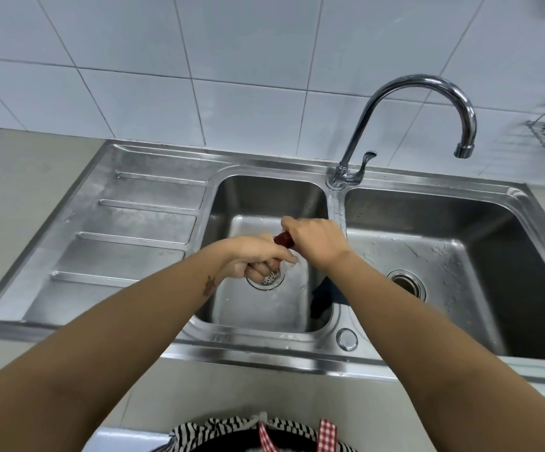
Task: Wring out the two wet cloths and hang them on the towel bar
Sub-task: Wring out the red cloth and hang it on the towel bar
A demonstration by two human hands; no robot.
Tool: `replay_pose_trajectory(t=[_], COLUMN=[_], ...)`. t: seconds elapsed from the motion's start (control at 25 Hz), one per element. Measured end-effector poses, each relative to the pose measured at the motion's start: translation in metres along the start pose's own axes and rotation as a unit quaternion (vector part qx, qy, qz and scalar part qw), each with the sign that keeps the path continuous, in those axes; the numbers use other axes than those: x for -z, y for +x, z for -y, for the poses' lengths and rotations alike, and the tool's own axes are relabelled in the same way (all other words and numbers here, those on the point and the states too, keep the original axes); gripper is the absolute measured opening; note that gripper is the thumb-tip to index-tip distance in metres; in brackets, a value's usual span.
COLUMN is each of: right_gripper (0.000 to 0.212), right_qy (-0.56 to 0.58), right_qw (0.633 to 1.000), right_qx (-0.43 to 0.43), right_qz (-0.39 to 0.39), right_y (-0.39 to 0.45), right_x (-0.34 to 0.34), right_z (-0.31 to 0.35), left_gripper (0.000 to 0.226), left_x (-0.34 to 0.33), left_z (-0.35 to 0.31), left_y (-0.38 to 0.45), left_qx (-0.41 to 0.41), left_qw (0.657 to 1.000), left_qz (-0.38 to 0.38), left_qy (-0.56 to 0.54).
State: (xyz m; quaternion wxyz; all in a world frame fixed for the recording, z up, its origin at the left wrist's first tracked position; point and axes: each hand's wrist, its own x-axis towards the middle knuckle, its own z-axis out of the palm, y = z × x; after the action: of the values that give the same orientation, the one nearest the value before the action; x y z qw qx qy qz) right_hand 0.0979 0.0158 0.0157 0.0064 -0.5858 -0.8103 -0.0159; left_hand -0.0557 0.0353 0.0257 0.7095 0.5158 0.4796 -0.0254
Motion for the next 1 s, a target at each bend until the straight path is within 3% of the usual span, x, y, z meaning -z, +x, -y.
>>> replay_pose_trajectory(t=[0.12,0.24,0.32,0.36,0.4,0.48,0.56,0.64,0.72,0.8,0.84,0.92,1.0], right_gripper=[0.012,0.017,0.021,0.023,0.025,0.019,0.022,0.033,0.025,0.01,0.004,0.01,0.024], right_qy=[0.004,0.048,0.132,0.199,0.287,0.502,0.661,0.729,0.787,0.861,0.878,0.877,0.867], right_qw=[1.0,0.997,0.981,0.961,0.927,0.805,0.664,0.588,0.516,0.396,0.364,0.359,0.358], right_qx=[-0.006,-0.048,-0.113,-0.14,-0.156,-0.186,-0.226,-0.223,-0.215,-0.206,-0.199,-0.203,-0.198], right_qz=[-0.019,0.029,0.091,0.133,0.184,0.255,0.268,0.27,0.26,0.244,0.239,0.247,0.285], right_y=[-0.001,0.001,0.004,0.005,0.005,0.003,-0.003,-0.009,-0.016,-0.022,-0.024,-0.023,-0.02], right_x=[-0.001,0.0,0.003,0.004,0.006,0.011,0.018,0.023,0.027,0.033,0.036,0.04,0.044], right_z=[0.001,0.001,0.002,0.004,0.005,0.008,0.006,0.002,0.003,0.014,0.021,0.032,0.036], left_gripper=[0.028,0.024,0.027,0.033,0.04,0.043,0.036,0.031,0.027,0.023,0.022,0.02,0.017], left_x=[-0.003,0.0,0.006,0.008,0.012,0.02,0.032,0.041,0.044,0.041,0.039,0.039,0.044], left_z=[0.004,0.0,-0.006,-0.008,-0.008,-0.006,-0.003,0.0,-0.003,-0.012,-0.018,-0.027,-0.032], left_y=[-0.003,0.001,0.004,0.005,0.005,0.004,-0.001,-0.004,-0.005,-0.007,-0.01,-0.017,-0.022], left_qx=[-0.016,-0.02,-0.025,-0.032,-0.045,-0.082,-0.126,-0.211,-0.321,-0.39,-0.388,-0.346,-0.312], left_qw=[0.998,0.994,0.941,0.883,0.815,0.709,0.663,0.62,0.569,0.556,0.575,0.613,0.605], left_qz=[0.008,-0.051,-0.133,-0.18,-0.231,-0.302,-0.327,-0.344,-0.354,-0.345,-0.338,-0.339,-0.334], left_qy=[-0.061,0.094,0.311,0.432,0.53,0.632,0.662,0.673,0.669,0.647,0.636,0.624,0.652])
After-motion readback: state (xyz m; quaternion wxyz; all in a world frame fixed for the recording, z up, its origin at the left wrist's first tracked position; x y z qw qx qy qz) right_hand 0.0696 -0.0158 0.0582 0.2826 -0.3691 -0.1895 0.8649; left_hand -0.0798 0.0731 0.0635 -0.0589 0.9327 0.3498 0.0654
